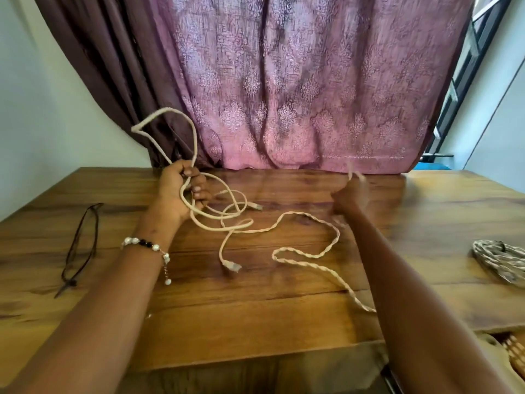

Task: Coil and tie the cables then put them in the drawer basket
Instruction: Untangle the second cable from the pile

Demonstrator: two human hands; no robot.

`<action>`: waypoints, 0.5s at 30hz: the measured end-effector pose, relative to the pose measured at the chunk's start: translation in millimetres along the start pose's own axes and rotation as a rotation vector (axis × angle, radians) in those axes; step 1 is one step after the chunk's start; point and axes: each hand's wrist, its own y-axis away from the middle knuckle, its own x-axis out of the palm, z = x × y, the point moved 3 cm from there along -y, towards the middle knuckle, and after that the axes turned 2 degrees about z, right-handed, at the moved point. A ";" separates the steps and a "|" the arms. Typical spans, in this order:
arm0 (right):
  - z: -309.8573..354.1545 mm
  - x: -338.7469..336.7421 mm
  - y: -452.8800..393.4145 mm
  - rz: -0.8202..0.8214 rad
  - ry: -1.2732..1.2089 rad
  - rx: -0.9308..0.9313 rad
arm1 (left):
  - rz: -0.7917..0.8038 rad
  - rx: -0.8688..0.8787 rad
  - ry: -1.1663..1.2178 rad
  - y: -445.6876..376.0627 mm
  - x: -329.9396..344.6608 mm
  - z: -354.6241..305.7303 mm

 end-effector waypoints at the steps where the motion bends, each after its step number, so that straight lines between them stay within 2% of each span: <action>1: -0.1 -1.3 -8.8 -0.006 -0.063 0.017 | 0.008 -0.016 0.001 -2.5 -1.6 3.7; 4: 1.8 -1.2 -16.3 0.096 -0.103 0.000 | 0.021 -0.033 0.003 -8.3 -10.7 12.4; 6: 3.5 1.4 -13.8 0.082 0.048 -0.048 | 0.016 -0.015 0.014 -10.9 -18.7 16.7; 9: 16.9 8.9 0.4 -0.045 0.331 -0.245 | 0.019 0.022 0.049 -12.7 -25.5 18.2; 10: 26.6 13.4 7.0 -0.011 0.330 -0.336 | 0.022 0.032 0.056 -12.2 -25.9 16.8; 11: 35.3 20.9 12.8 0.089 0.300 -0.447 | 0.022 0.040 0.059 -11.7 -25.6 15.6; 13: 52.1 41.0 33.6 0.509 0.270 -0.601 | 0.017 0.048 0.059 -10.6 -24.6 13.9; 14: 55.3 52.6 44.2 0.679 0.288 -0.619 | 0.009 0.045 0.054 -9.9 -24.8 14.1; 15: 56.5 62.1 51.5 0.761 0.307 -0.625 | 0.001 0.038 0.046 -9.6 -25.2 15.3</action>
